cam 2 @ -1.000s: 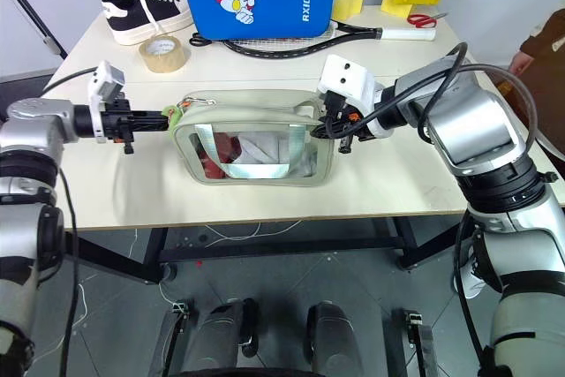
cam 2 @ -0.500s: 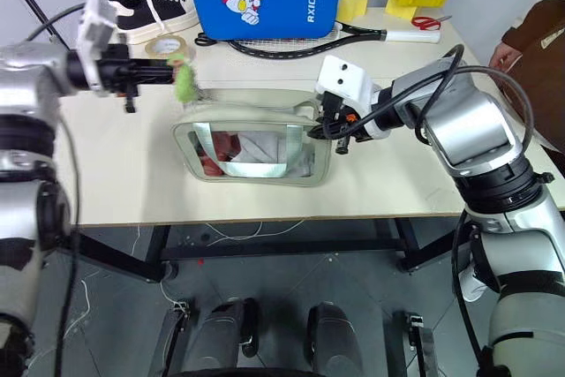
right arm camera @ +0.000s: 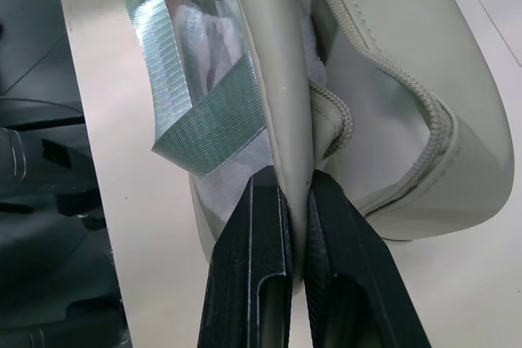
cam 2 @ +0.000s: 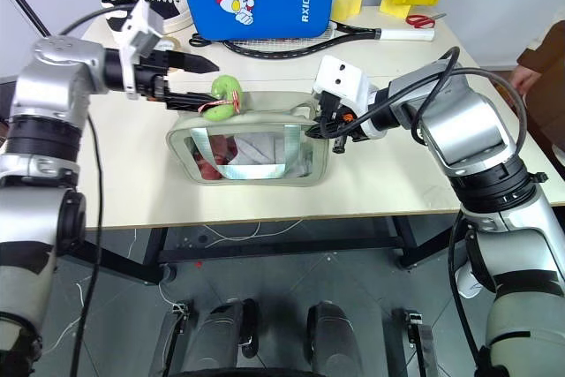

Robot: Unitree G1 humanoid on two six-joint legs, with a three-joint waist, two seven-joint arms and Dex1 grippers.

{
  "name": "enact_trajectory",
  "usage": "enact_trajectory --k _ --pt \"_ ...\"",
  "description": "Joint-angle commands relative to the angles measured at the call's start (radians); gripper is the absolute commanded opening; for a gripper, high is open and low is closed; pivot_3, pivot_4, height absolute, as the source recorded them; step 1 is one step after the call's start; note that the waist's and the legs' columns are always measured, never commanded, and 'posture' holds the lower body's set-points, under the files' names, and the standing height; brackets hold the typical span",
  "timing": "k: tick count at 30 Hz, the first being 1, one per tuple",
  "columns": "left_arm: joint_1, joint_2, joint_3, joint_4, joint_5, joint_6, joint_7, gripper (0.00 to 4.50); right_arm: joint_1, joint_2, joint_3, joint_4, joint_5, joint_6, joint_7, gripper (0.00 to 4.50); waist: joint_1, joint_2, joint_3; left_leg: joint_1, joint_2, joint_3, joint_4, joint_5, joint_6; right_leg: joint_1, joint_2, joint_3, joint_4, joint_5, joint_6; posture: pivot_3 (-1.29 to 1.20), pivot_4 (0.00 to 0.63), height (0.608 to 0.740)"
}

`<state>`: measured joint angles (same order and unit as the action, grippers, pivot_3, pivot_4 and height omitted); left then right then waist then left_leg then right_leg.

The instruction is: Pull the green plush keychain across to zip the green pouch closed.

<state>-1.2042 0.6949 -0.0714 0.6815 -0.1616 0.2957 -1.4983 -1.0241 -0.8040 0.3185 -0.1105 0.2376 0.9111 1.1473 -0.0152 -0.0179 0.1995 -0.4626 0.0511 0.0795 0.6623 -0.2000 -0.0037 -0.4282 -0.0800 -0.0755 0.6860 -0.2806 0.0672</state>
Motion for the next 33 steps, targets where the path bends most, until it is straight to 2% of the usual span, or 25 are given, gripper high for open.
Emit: enact_trajectory --k 1,7,13,20,23,29,30,32,33 --pt "-0.048 0.058 -0.011 0.016 0.030 -0.044 -0.029 4.45 -0.008 0.012 -0.018 -0.002 -0.001 -0.016 -0.012 0.00 0.001 0.000 0.000 0.000 0.000 0.000 0.000 0.000 0.000 0.000 0.000 0.000 0.000 0.000 0.000 0.00 0.150 0.740" --pt "-0.099 0.081 0.014 0.077 0.012 -0.060 -0.051 4.45 -0.009 0.028 -0.014 0.015 -0.005 -0.030 -0.021 0.00 0.002 0.000 0.000 0.000 0.000 0.000 0.001 0.000 0.000 0.000 0.000 0.000 0.000 0.000 0.000 0.00 0.150 0.740" --pt "0.087 0.159 0.001 -0.175 -0.171 0.043 -0.116 4.45 -0.010 0.031 -0.018 0.014 -0.007 -0.027 -0.022 0.00 -0.007 0.000 0.000 0.000 0.000 0.000 0.000 0.000 0.000 0.000 0.000 0.001 0.000 0.000 0.000 0.00 0.150 0.740" --pt "0.276 0.228 0.042 -0.329 -0.177 0.073 -0.099 4.45 -0.013 0.026 -0.021 0.009 -0.004 -0.016 -0.020 0.00 0.000 0.000 0.000 0.000 0.000 0.001 0.001 0.000 0.001 0.000 0.000 0.002 0.000 0.000 0.000 0.00 0.150 0.740" --pt "0.356 0.226 0.038 -0.395 -0.173 0.084 -0.073 3.56 -0.013 0.025 -0.023 0.011 -0.004 -0.014 -0.021 0.00 0.002 0.000 0.000 0.000 0.000 0.001 0.001 0.000 0.001 0.000 0.000 0.003 0.000 0.000 0.000 0.00 0.150 0.740" --pt "0.407 0.198 0.021 -0.427 -0.136 0.073 0.017 0.46 -0.012 0.030 -0.028 0.009 -0.003 -0.009 -0.029 0.00 0.004 0.000 0.000 0.000 0.000 0.001 0.001 0.000 0.001 0.000 0.000 0.003 0.000 0.000 0.000 0.00 0.150 0.740" --pt "0.410 0.198 0.019 -0.425 -0.132 0.065 0.019 0.06 -0.012 0.031 -0.029 0.009 -0.004 -0.010 -0.032 0.00 0.003 0.000 0.000 0.000 0.000 0.001 0.001 0.000 0.001 0.000 0.000 0.003 0.000 0.000 0.000 0.00 0.150 0.740" --pt "0.404 0.191 0.021 -0.423 -0.129 0.074 0.042 0.06 -0.007 0.021 -0.025 -0.001 -0.005 -0.017 -0.024 0.00 0.004 0.000 0.000 0.000 0.000 0.001 0.001 0.000 0.001 0.000 0.000 0.003 0.000 0.000 0.000 0.00 0.150 0.740" --pt "0.401 0.187 0.020 -0.420 -0.117 0.068 0.062 0.02 0.000 0.007 -0.024 -0.017 -0.007 -0.027 -0.014 0.38 0.005 0.000 0.000 0.000 0.000 0.001 0.001 0.000 0.001 0.000 0.000 0.003 0.000 0.000 0.000 0.00 0.150 0.740"
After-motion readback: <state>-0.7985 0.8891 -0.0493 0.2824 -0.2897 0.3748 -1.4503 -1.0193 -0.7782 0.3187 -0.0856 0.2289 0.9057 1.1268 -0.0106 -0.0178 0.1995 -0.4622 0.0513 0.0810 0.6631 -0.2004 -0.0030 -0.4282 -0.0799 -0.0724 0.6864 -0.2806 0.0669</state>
